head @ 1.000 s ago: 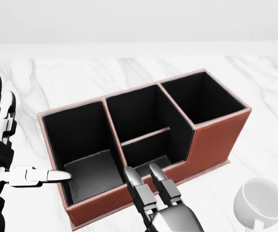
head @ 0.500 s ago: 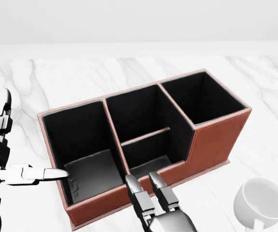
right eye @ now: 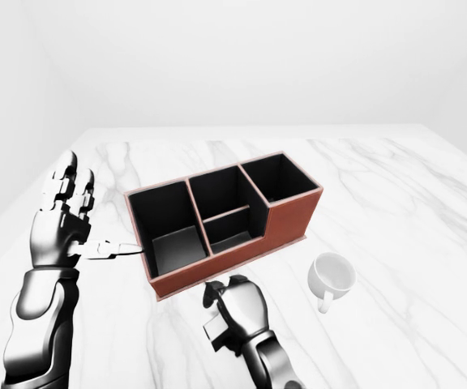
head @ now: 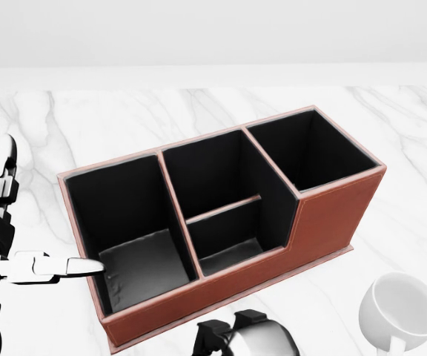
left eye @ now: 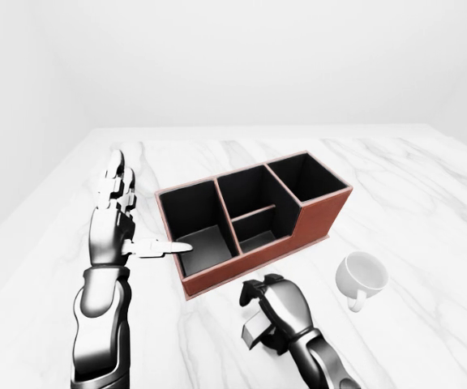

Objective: Pick up the book and place it in the front compartment of the caddy.

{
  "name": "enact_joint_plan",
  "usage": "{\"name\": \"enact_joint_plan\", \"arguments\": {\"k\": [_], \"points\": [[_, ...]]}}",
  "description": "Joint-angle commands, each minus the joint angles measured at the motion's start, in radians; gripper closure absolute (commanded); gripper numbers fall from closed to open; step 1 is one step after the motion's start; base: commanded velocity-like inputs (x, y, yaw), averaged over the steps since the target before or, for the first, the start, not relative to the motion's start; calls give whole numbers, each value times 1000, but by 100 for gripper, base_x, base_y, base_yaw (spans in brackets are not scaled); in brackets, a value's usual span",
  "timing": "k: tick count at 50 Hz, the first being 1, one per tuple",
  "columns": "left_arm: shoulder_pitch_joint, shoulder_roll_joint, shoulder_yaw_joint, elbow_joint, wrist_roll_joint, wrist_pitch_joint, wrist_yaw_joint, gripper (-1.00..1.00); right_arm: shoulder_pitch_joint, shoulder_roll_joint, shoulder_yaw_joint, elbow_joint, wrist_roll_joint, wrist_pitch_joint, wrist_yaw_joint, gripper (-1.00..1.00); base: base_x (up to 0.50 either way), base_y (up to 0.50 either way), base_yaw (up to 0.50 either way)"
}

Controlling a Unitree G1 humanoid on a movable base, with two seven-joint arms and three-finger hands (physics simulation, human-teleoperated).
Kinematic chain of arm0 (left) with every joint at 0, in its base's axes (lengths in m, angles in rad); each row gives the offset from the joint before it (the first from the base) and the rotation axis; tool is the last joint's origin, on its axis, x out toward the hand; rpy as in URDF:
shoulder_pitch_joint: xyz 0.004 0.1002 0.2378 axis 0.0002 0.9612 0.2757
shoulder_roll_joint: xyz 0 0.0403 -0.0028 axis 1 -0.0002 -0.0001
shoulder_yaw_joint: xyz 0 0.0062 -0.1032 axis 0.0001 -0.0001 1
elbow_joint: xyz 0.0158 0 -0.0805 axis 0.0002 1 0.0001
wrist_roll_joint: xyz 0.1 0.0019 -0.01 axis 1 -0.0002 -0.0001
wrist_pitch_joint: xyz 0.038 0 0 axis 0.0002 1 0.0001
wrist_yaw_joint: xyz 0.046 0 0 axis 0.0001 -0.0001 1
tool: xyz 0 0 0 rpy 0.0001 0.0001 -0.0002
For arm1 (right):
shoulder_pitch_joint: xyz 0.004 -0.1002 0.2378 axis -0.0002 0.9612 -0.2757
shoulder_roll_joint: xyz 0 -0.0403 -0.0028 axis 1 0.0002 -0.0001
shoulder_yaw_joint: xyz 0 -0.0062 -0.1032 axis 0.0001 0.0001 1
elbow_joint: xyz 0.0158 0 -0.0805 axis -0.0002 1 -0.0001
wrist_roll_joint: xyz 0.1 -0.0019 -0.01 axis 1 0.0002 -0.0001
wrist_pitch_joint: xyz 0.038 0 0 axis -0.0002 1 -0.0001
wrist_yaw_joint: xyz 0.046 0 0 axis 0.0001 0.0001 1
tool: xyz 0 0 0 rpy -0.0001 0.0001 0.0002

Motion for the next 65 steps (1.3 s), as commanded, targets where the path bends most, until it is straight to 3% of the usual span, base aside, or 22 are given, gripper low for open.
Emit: {"name": "enact_joint_plan", "arguments": {"k": [1, 5, 25, 46, 65], "points": [[-1, 0, -1, 7, 1, 0, 0, -100, -1, 10, -15, 71, 9, 0, -11, 100, 0, 0, 0], [-1, 1, 1, 4, 0, 0, 0, -100, 3, 8, -21, 60, 12, 0, -11, 100, 0, 0, 0], [-6, 5, 7, 15, -6, 0, 3, -100, 32, 17, -84, -438, 128, 0, 326, 100, 0, 0, 0], [-15, 18, 28, 1, -16, 0, -3, -100, -95, 89, -155, -587, 164, 0, 512, 100, 0, 0, 0], [-40, 46, 75, -19, -40, 0, -5, -100, -210, 132, -179, -639, 158, 85, 608, 100, 0, 0, 0]]}}
